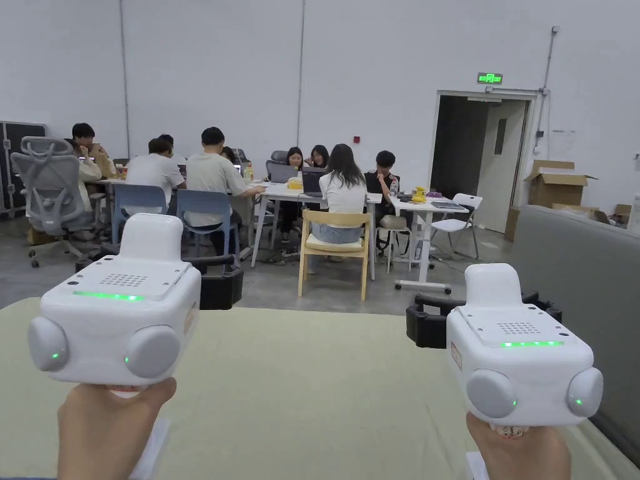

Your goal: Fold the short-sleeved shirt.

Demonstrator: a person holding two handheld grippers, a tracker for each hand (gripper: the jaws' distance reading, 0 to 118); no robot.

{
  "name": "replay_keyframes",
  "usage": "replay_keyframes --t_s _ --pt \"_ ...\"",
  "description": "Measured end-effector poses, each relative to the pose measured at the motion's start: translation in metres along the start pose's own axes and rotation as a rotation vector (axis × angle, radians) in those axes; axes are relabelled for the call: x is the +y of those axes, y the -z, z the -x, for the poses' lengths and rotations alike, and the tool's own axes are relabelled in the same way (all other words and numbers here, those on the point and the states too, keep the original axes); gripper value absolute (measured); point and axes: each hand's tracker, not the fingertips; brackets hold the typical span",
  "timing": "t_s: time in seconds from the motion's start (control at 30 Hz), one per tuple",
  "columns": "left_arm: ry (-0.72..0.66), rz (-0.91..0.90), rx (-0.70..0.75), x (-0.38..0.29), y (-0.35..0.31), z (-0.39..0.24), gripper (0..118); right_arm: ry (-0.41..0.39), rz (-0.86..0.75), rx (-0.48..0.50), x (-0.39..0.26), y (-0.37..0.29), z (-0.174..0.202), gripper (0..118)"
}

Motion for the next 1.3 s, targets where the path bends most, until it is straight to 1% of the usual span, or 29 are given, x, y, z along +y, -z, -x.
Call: replay_keyframes --t_s 0.03,0.07,0.1,0.13,0.27,0.43,0.57,0.67,0.73,0.8,0.9,1.07,1.3 --pt "-0.003 -0.003 0.005 -0.001 -0.003 0.001 118 -0.002 -0.001 -0.005 0.0 0.0 0.0 118" --pt "-0.013 -0.004 0.013 -0.004 -0.007 0.001 118 0.012 -0.005 -0.008 0.0 -0.003 -0.002 118" --pt "-0.026 -0.012 0.021 -0.008 -0.01 0.001 118 0.044 -0.009 -0.009 -0.001 -0.004 -0.003 118" --pt "-0.031 -0.014 0.013 -0.012 -0.012 0.002 118 0.047 -0.017 -0.005 -0.001 -0.005 -0.004 118" --pt "-0.004 0.015 0.023 -0.023 -0.009 0.003 118 0.031 -0.01 -0.009 -0.008 -0.009 -0.002 118" --pt "-0.024 -0.008 0.015 -0.024 -0.009 0.005 118 0.016 -0.016 -0.018 -0.014 -0.013 0.002 118" --pt "0.025 -0.015 0.01 -0.021 -0.005 -0.001 118 0.034 -0.018 -0.009 -0.014 -0.017 0.003 118" --pt "0.038 -0.015 0.007 -0.021 -0.004 -0.005 118 0.027 -0.026 -0.02 -0.014 -0.017 0.003 118" --pt "0.043 -0.006 -0.011 -0.022 -0.004 -0.007 118 0.035 -0.018 -0.01 -0.015 -0.017 0.003 118" --pt "0.041 -0.001 -0.017 -0.025 -0.005 -0.009 118 0.06 -0.022 0.007 -0.016 -0.019 0.0 118" --pt "0.031 -0.004 -0.021 -0.028 -0.007 -0.009 118 0.068 -0.025 0.001 -0.017 -0.02 0.0 118" --pt "0.023 -0.007 -0.013 -0.03 -0.006 -0.008 118 0.039 -0.032 0.0 -0.017 -0.021 0.001 118" --pt "0.018 0.0 -0.012 -0.031 -0.004 -0.008 118 0.038 -0.025 0.017 -0.019 -0.019 0.005 118"
